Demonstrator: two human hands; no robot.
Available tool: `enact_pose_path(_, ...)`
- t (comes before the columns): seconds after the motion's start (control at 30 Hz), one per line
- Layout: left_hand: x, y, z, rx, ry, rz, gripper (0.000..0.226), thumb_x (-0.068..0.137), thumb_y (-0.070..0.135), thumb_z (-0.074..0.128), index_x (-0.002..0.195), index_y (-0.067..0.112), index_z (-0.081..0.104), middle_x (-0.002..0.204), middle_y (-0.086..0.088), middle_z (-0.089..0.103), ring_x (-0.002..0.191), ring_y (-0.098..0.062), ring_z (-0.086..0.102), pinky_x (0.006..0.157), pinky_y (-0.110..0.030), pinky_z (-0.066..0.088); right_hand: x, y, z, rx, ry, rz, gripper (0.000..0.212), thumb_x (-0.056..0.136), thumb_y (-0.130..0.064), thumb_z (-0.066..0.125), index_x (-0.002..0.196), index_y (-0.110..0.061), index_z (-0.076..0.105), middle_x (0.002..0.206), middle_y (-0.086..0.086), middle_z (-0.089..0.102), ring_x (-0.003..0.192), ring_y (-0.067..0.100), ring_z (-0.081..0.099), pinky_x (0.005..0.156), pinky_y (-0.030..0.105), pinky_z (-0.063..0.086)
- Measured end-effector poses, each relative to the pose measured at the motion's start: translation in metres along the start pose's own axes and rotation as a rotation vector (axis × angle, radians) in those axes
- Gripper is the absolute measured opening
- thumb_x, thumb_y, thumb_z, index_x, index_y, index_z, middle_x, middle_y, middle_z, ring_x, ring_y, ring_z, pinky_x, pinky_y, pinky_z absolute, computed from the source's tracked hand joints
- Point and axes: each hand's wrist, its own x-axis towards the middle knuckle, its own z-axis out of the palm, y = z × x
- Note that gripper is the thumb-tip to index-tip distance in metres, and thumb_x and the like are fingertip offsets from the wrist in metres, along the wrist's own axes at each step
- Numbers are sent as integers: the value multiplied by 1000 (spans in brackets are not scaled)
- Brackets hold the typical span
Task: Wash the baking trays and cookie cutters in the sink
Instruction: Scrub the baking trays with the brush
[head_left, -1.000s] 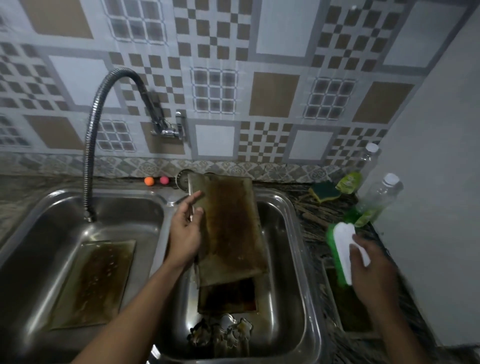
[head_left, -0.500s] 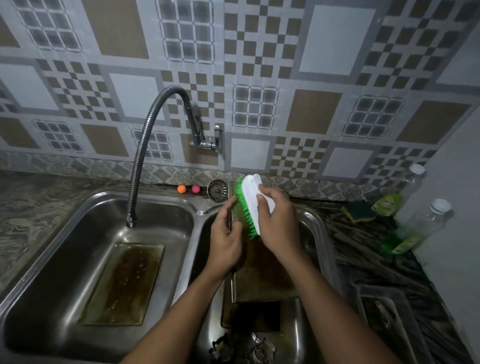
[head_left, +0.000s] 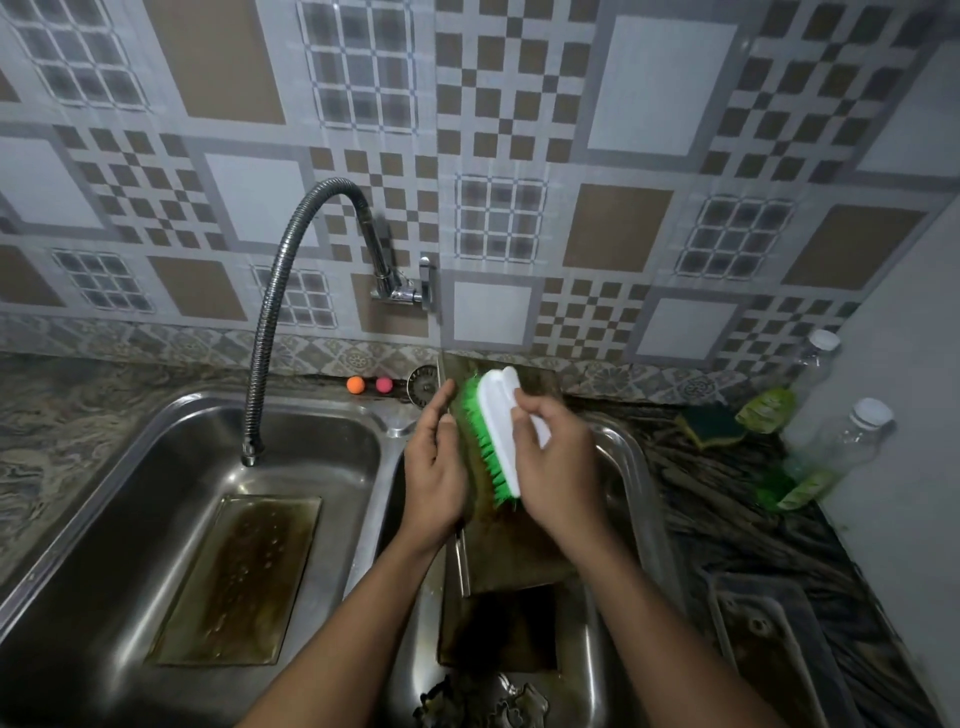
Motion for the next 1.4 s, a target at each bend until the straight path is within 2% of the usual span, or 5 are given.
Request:
enact_pose_path(0.1, 4, 4, -8, 49, 50, 23, 38, 105, 7, 38, 140, 12, 50, 127, 9, 62, 118, -1, 58, 98, -13, 43, -14, 8, -9, 23, -22, -44, 24, 96, -20, 57, 117, -16, 69, 116, -14, 65, 103, -5, 56, 80, -3, 36)
enact_pose_path(0.27, -3, 0, -10, 55, -28, 51, 40, 104, 7, 40, 141, 20, 48, 141, 8, 55, 136, -15, 45, 116, -36, 34, 13, 34, -34, -29, 118, 120, 27, 98, -22, 54, 121, -14, 66, 121, 3, 66, 108, 12, 58, 79, 17, 41)
enact_pose_path(0.43, -4, 1, 5, 1, -59, 20, 38, 105, 11, 38, 140, 17, 50, 134, 10, 58, 125, 2, 52, 105, -23, 44, 8, 5, -15, 47, 80, 100, 25, 98, -22, 54, 119, -16, 66, 118, -4, 66, 93, 3, 54, 61, -3, 35)
enact_pose_path(0.63, 11, 15, -3, -13, 129, 88, 38, 103, 4, 42, 140, 8, 49, 131, 9, 59, 119, 13, 52, 95, -3, 38, -47, 14, -14, 170, 6, -22, 20, 94, -17, 60, 111, -21, 70, 112, -19, 66, 107, -11, 58, 87, 3, 40)
enact_pose_path(1.4, 22, 8, -15, -28, 203, 24, 40, 102, 4, 44, 137, 21, 53, 139, 6, 56, 121, 12, 50, 102, -9, 37, -56, 83, -56, 95, 61, 118, 22, 93, -18, 62, 107, -34, 65, 108, -21, 65, 107, 5, 63, 80, 1, 43)
